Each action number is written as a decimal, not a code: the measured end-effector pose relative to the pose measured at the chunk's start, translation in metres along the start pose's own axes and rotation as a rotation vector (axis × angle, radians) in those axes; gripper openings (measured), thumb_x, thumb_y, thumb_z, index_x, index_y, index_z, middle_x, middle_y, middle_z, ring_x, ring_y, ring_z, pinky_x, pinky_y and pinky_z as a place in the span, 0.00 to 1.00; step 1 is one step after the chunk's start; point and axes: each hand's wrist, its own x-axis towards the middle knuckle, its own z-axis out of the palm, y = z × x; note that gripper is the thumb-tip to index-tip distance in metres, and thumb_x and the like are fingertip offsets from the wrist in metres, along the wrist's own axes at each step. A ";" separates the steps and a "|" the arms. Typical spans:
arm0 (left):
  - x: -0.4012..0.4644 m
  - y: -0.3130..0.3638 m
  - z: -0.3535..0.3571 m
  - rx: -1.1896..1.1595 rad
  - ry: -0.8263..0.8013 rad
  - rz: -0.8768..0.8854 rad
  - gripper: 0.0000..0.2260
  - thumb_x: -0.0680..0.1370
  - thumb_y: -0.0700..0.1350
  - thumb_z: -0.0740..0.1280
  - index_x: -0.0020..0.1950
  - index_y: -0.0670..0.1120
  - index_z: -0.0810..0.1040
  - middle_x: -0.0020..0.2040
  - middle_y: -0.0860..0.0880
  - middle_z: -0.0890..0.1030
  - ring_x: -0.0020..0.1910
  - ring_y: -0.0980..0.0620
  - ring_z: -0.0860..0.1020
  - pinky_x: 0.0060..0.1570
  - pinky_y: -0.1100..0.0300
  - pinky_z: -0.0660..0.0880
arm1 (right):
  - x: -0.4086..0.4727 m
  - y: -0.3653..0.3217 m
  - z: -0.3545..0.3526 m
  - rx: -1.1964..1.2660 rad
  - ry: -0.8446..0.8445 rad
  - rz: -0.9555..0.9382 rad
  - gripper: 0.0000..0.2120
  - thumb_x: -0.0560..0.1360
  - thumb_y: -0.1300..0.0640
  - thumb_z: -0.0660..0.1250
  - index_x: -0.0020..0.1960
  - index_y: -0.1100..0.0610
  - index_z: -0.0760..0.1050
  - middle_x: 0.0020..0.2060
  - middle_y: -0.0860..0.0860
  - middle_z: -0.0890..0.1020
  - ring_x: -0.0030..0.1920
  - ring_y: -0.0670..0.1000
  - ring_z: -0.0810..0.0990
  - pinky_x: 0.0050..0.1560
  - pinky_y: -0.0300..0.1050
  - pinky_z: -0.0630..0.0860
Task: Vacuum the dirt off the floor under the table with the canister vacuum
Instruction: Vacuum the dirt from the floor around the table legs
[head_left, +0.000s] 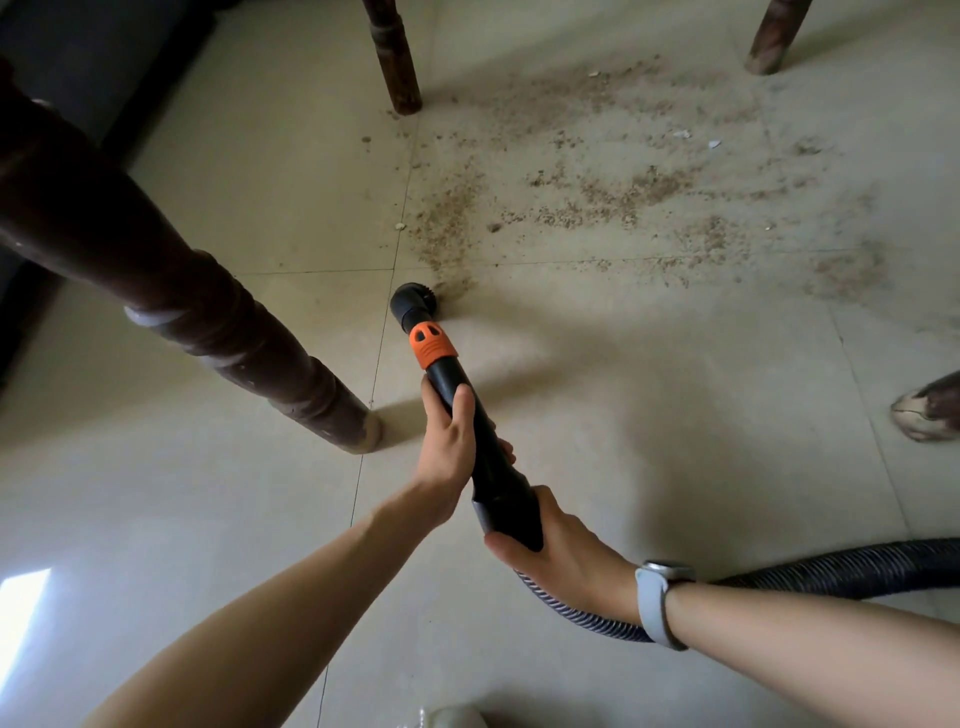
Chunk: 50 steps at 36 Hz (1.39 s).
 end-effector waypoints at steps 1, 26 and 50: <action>-0.002 -0.001 0.001 0.002 -0.005 0.000 0.10 0.83 0.45 0.52 0.65 0.49 0.58 0.37 0.41 0.70 0.27 0.44 0.75 0.35 0.48 0.79 | -0.003 0.001 0.001 0.005 0.001 0.006 0.21 0.75 0.40 0.63 0.58 0.53 0.61 0.47 0.47 0.78 0.46 0.47 0.79 0.45 0.41 0.73; 0.059 0.036 -0.004 -0.055 0.048 0.011 0.09 0.83 0.48 0.54 0.63 0.50 0.60 0.40 0.42 0.69 0.31 0.45 0.73 0.34 0.51 0.78 | 0.044 -0.033 -0.024 -0.052 0.192 -0.015 0.24 0.76 0.38 0.61 0.56 0.57 0.62 0.42 0.54 0.79 0.40 0.57 0.80 0.36 0.48 0.72; 0.002 0.007 0.029 -0.020 -0.100 -0.027 0.13 0.83 0.45 0.53 0.67 0.51 0.56 0.38 0.41 0.69 0.27 0.45 0.76 0.35 0.49 0.78 | -0.017 0.017 -0.004 0.094 0.132 0.021 0.21 0.76 0.38 0.61 0.55 0.54 0.61 0.40 0.53 0.81 0.40 0.55 0.81 0.41 0.51 0.76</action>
